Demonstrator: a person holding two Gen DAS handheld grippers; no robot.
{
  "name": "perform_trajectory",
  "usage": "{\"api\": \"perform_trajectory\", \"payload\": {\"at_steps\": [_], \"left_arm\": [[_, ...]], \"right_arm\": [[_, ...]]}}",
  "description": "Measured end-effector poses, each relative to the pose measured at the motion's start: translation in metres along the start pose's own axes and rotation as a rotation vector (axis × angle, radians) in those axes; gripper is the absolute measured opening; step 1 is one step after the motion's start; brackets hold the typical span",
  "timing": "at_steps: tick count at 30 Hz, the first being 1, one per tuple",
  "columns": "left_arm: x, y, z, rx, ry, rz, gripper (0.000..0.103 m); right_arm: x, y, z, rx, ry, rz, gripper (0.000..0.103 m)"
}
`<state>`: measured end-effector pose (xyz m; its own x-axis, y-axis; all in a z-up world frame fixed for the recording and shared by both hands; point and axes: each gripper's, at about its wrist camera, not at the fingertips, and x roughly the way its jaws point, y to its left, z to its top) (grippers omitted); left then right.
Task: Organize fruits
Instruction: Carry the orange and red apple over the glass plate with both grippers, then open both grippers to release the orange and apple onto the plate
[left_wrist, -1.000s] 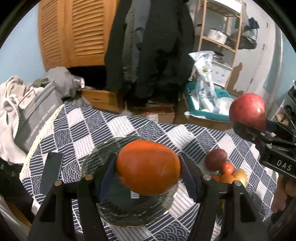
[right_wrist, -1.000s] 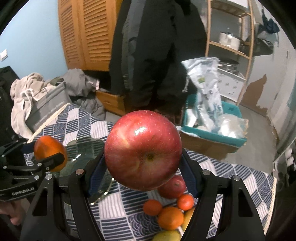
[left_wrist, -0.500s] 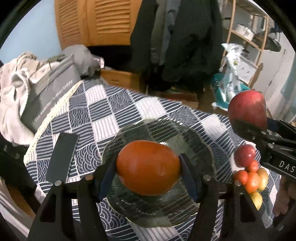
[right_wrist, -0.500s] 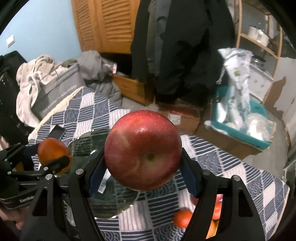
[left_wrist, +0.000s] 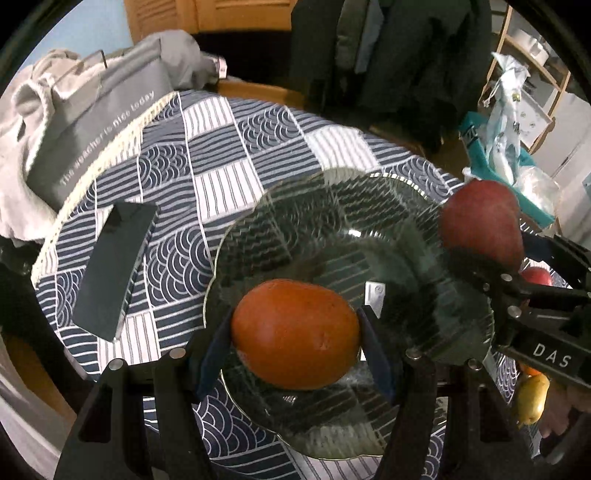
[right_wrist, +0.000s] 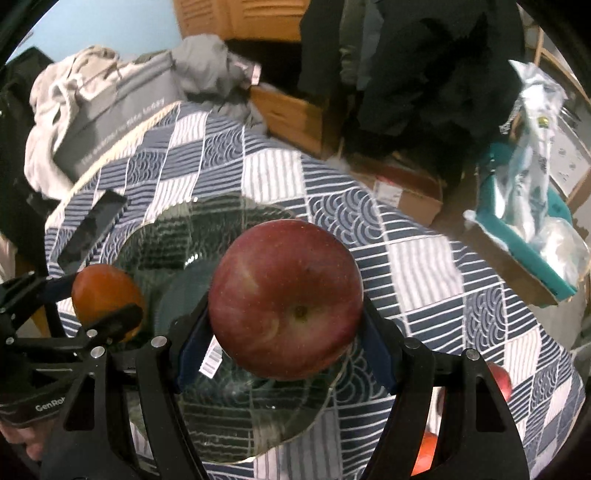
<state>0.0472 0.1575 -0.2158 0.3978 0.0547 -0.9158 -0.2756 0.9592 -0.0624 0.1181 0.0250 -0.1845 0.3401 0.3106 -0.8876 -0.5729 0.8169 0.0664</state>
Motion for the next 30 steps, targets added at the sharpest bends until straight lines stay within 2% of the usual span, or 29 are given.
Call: {"api": "perform_trajectory", "payload": {"at_steps": [13, 24, 30], "left_arm": [[0.021, 0.010, -0.010, -0.012, 0.068, 0.008, 0.069], [0.025, 0.000, -0.011, 0.043, 0.087, 0.037, 0.070], [0.023, -0.003, -0.012, 0.053, 0.083, 0.004, 0.076]], "right_arm": [[0.035, 0.011, -0.012, -0.044, 0.100, 0.001, 0.073], [0.042, 0.009, -0.016, -0.037, 0.148, 0.004, 0.074], [0.048, 0.012, -0.019, -0.032, 0.171, 0.027, 0.075]]}}
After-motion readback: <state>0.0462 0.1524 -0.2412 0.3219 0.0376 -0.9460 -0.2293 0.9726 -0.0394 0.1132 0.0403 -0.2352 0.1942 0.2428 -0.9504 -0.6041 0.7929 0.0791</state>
